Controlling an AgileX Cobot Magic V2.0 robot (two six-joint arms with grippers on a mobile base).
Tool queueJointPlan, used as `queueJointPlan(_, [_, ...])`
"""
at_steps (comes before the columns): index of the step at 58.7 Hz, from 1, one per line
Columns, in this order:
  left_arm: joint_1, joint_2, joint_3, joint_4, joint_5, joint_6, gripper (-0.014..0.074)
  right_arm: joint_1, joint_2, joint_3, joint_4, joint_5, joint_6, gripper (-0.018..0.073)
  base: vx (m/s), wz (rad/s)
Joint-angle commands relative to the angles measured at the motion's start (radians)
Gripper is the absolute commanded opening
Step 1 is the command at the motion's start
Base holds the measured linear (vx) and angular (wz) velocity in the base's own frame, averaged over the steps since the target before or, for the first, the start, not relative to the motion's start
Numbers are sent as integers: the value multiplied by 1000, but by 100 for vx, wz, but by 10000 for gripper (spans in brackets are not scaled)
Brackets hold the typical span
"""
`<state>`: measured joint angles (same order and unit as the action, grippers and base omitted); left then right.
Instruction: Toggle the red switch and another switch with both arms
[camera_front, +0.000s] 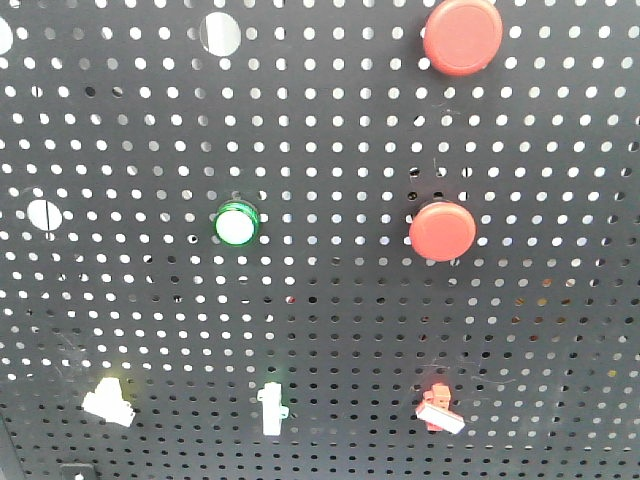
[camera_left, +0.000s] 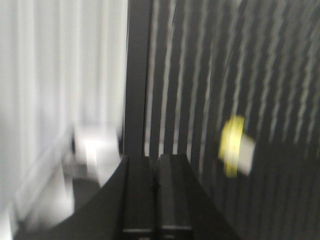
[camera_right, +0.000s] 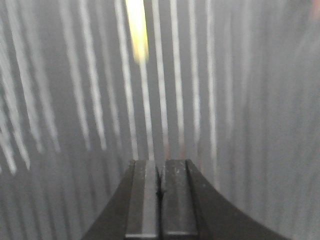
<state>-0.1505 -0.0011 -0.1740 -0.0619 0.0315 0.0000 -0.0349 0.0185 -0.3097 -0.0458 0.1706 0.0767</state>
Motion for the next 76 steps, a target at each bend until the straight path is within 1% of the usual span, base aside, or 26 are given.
queueJointPlan(1, [-2,85,-168,25,-43,27,3,-7,103,-182,-15,14,-60,-6,0,0])
queueJointPlan(5, [-2,171,-257,25,-16,27,3,-7,183,-280,-4,45,-87,-6,0,0])
queueJointPlan(10, [-2,295,-349,25,-14,27,3,-7,281,-379,20,53,-86,-6,0,0])
queueJointPlan(13, [-2,351,-381,23,-24,26,3,-7,327,-415,54,59,-77,-6,0,0])
queueJointPlan(19, [-2,454,-428,13,-24,14,3,-7,385,-439,130,72,-77,-6,0,0])
queueJointPlan(26, [-2,498,-434,11,-32,14,3,-7,428,-433,212,87,-77,-6,0,0])
queueJointPlan(30, [-4,511,-434,-25,-24,0,3,-7,440,-433,244,102,-77,-6,0,0])
queueJointPlan(32, [-13,519,-434,-43,-22,0,3,-7,444,-433,261,109,-77,-6,0,0])
queueJointPlan(35, [-38,533,-434,-47,-22,9,3,-7,448,-433,282,114,-77,-6,0,0])
queueJointPlan(39, [-91,557,-434,-47,-22,31,3,-7,452,-433,290,116,-77,-6,0,0])
queueJointPlan(43, [-154,586,-434,-46,-22,39,3,-7,452,-433,290,116,-85,-6,0,0])
queueJointPlan(49, [-250,644,-434,-45,-32,79,3,-7,453,-433,279,116,-85,-6,0,0])
queueJointPlan(53, [-288,685,-434,-45,-38,103,3,-7,458,-433,263,116,-85,-6,0,0])
queueJointPlan(58, [-295,725,-434,-28,-46,115,3,-7,465,-433,253,117,-85,-6,0,0])
queueJointPlan(69, [-257,771,-434,-27,-79,147,3,-7,478,-433,247,139,-86,-6,0,0])
queueJointPlan(76, [-257,804,-434,-26,-76,152,3,-7,483,-433,245,154,-90,-6,0,0])
